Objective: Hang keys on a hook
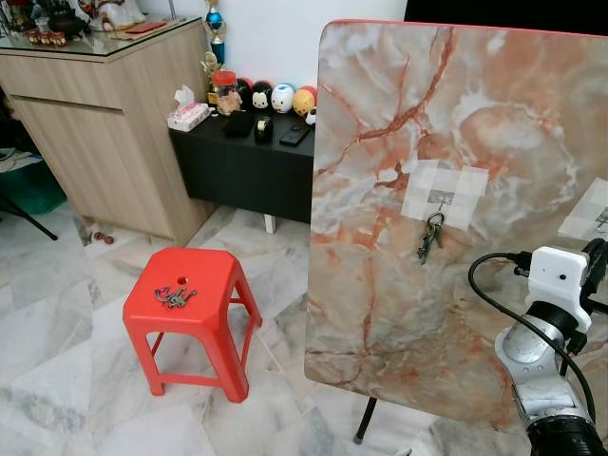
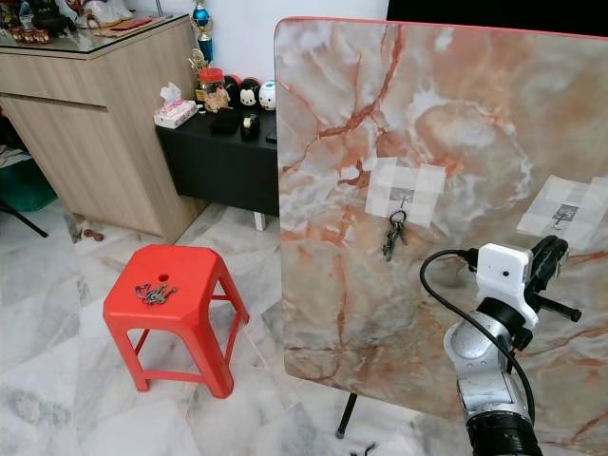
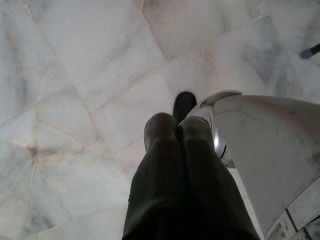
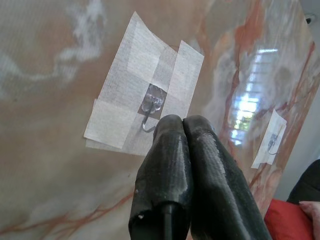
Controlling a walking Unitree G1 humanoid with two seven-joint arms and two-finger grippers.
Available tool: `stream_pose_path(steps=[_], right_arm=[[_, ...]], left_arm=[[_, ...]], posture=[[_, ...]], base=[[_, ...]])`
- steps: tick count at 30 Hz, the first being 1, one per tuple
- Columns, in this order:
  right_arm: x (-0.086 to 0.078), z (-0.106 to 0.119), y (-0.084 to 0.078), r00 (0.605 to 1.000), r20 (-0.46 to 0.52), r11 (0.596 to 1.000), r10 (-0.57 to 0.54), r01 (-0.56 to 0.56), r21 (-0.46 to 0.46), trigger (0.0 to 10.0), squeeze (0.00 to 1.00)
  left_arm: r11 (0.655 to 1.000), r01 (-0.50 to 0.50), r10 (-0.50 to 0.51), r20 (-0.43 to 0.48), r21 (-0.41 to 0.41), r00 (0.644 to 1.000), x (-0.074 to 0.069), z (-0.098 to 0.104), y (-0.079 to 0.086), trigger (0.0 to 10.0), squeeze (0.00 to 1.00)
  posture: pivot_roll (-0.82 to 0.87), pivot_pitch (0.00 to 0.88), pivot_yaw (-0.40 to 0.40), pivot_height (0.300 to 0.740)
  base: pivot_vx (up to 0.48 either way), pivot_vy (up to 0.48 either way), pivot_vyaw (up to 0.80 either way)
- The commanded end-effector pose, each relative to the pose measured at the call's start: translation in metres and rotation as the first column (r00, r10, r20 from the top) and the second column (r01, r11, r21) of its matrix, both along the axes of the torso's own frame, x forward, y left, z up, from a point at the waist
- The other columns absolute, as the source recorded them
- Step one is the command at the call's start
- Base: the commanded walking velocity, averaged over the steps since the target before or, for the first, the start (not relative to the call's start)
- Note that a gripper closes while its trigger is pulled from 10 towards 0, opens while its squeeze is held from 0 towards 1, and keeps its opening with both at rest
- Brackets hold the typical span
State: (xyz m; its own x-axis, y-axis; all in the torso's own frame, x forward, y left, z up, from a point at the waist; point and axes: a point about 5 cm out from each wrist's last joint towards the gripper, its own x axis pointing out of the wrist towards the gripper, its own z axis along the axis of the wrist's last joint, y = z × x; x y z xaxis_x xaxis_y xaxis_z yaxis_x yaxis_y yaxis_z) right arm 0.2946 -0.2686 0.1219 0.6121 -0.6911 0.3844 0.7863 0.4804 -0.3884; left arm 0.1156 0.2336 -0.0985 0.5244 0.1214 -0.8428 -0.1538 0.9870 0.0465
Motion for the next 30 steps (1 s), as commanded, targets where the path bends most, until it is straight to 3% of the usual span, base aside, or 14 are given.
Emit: stream_pose_path(steps=[1, 11, 30], right_arm=[[0.0006, 0.0068, -0.0014, 1.000, 0.027, 1.000, -0.009, 0.008, 0.008, 10.0, 0.00], [0.0002, 0.0070, 0.0002, 1.000, 0.025, 1.000, -0.007, 0.007, 0.005, 10.0, 0.00], [-0.0078, 0.0028, 0.0069, 1.000, 0.010, 1.000, 0.001, -0.001, 0.007, 10.0, 0.00]], left_arm=[[1.000, 0.020, -0.020, 0.000, 0.007, 1.000, 0.0003, 0.0004, 0.0008, 10.0, 0.00], [1.000, 0.020, -0.020, 0.002, 0.007, 1.000, 0.0008, 0.0005, 0.0005, 10.0, 0.00], [1.000, 0.019, -0.019, 0.003, 0.006, 1.000, 0.0004, 0.0005, 0.0008, 10.0, 0.00]], posture=[[0.18, 0.000, -0.021, 0.740], [0.18, 0.000, -0.022, 0.740], [0.17, 0.000, -0.020, 0.740]], base=[[0.274, 0.000, 0.00], [0.291, 0.000, 0.00], [0.000, 0.000, 0.00]])
